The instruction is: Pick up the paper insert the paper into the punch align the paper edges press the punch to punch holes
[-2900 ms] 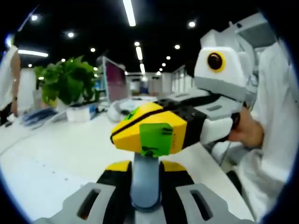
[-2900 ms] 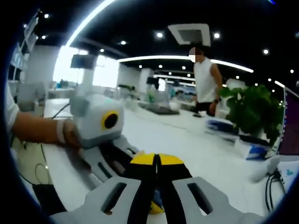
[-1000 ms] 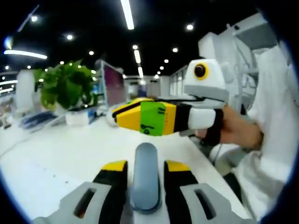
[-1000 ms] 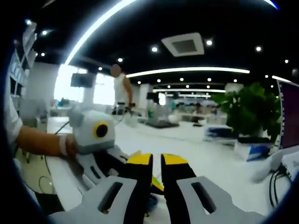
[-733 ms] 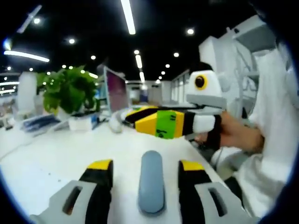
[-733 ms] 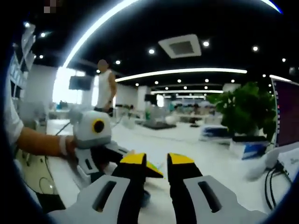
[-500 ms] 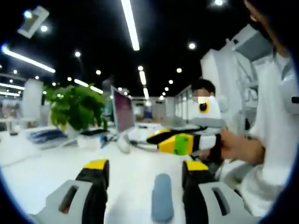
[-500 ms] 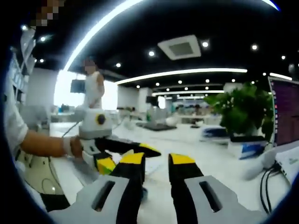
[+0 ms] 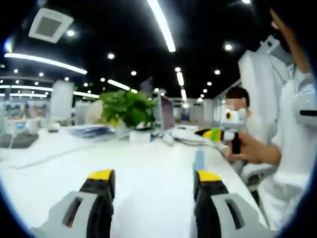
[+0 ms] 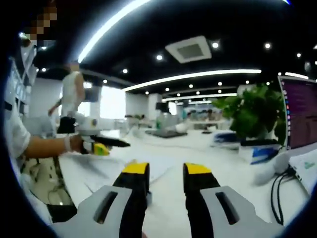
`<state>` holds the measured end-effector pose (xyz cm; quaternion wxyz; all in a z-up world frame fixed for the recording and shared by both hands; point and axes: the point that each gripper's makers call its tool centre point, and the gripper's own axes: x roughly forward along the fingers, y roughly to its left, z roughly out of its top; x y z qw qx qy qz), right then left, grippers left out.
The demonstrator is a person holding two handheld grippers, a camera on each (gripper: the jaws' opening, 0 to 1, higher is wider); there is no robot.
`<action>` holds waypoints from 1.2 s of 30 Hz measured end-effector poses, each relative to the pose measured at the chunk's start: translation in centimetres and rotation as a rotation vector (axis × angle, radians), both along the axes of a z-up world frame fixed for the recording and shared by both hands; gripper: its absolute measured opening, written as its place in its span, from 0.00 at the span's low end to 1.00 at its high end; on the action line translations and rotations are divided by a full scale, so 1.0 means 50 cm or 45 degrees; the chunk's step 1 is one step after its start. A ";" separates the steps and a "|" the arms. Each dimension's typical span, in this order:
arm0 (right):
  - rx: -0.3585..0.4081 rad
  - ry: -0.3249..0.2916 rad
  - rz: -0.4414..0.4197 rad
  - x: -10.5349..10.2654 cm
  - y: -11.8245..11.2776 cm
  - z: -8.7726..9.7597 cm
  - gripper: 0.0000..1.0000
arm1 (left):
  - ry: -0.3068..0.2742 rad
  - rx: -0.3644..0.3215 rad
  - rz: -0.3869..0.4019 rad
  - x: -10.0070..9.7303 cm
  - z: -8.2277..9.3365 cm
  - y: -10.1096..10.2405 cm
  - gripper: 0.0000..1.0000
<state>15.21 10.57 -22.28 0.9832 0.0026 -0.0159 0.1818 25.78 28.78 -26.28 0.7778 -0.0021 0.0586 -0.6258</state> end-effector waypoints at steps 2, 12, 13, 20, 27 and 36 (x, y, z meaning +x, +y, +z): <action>-0.031 -0.028 0.015 0.000 0.004 0.005 0.30 | 0.012 0.023 0.031 0.014 -0.018 0.023 0.52; -0.031 0.004 0.042 -0.006 0.014 0.000 0.32 | -0.030 0.129 0.077 0.034 -0.050 0.024 0.60; -0.033 0.011 0.045 -0.006 0.014 -0.002 0.32 | -0.034 0.129 0.076 0.033 -0.050 0.023 0.60; -0.076 0.071 0.101 -0.009 0.011 -0.035 0.32 | -0.038 0.157 0.074 0.031 -0.059 0.020 0.60; -0.065 0.109 0.205 -0.010 0.015 -0.044 0.34 | -0.081 0.220 0.077 0.033 -0.074 0.024 0.60; -0.112 0.228 0.454 -0.013 0.030 -0.090 0.40 | -0.055 0.223 0.086 0.035 -0.076 0.028 0.61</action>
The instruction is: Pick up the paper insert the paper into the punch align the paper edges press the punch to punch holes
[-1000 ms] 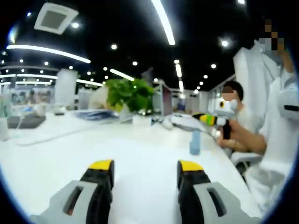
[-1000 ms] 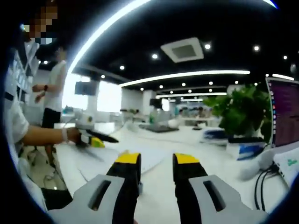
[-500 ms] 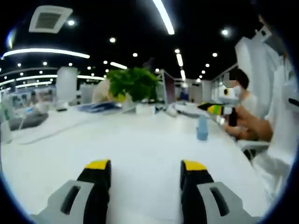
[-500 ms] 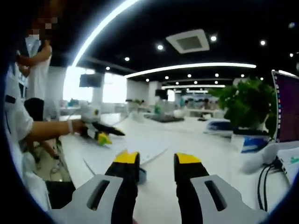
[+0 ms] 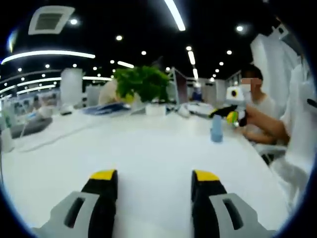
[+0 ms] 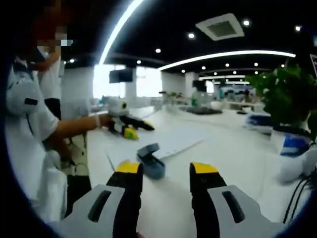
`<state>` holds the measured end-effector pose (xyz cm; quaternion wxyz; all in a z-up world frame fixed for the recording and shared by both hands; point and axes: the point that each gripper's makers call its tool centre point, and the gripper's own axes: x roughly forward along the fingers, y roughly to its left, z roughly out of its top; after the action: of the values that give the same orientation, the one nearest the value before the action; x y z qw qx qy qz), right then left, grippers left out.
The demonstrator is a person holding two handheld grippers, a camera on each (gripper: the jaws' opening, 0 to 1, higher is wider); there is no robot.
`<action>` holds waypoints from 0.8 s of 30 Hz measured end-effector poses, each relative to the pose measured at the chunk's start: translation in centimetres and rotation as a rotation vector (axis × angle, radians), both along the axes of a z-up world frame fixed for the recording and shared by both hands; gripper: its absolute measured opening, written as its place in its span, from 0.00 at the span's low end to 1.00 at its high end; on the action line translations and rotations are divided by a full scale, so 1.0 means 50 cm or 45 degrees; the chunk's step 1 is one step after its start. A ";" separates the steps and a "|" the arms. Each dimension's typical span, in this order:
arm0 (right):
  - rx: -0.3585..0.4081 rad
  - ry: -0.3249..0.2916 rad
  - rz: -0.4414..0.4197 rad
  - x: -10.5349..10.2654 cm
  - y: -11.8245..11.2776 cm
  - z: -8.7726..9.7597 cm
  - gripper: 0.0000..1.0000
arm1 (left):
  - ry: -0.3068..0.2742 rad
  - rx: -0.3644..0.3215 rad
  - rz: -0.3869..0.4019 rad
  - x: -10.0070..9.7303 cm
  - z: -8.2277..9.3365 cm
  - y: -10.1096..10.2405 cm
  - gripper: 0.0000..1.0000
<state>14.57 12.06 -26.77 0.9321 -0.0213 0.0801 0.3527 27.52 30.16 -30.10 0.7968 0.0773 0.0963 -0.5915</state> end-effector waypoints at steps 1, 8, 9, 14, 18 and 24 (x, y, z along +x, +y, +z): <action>-0.026 0.020 0.061 -0.002 0.006 -0.009 0.41 | 0.004 0.000 0.002 0.000 0.000 0.001 0.61; -0.072 0.112 0.343 -0.002 0.048 -0.049 0.42 | 0.008 -0.002 0.008 0.000 0.000 0.003 0.61; -0.089 0.108 0.368 -0.002 0.052 -0.053 0.42 | 0.008 -0.002 0.007 0.001 0.000 0.003 0.61; -0.161 0.136 0.475 0.018 0.070 -0.077 0.40 | 0.009 -0.002 0.007 0.000 0.000 0.003 0.61; -0.159 0.132 0.548 0.022 0.083 -0.080 0.38 | 0.009 -0.002 0.006 0.001 0.000 0.003 0.61; -0.128 0.123 0.618 0.020 0.088 -0.079 0.33 | 0.010 -0.002 0.007 0.002 -0.001 0.003 0.61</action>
<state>15.54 16.44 -30.71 0.8129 -0.0694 0.1346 0.5624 27.60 30.31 -30.14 0.7980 0.0741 0.0991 -0.5898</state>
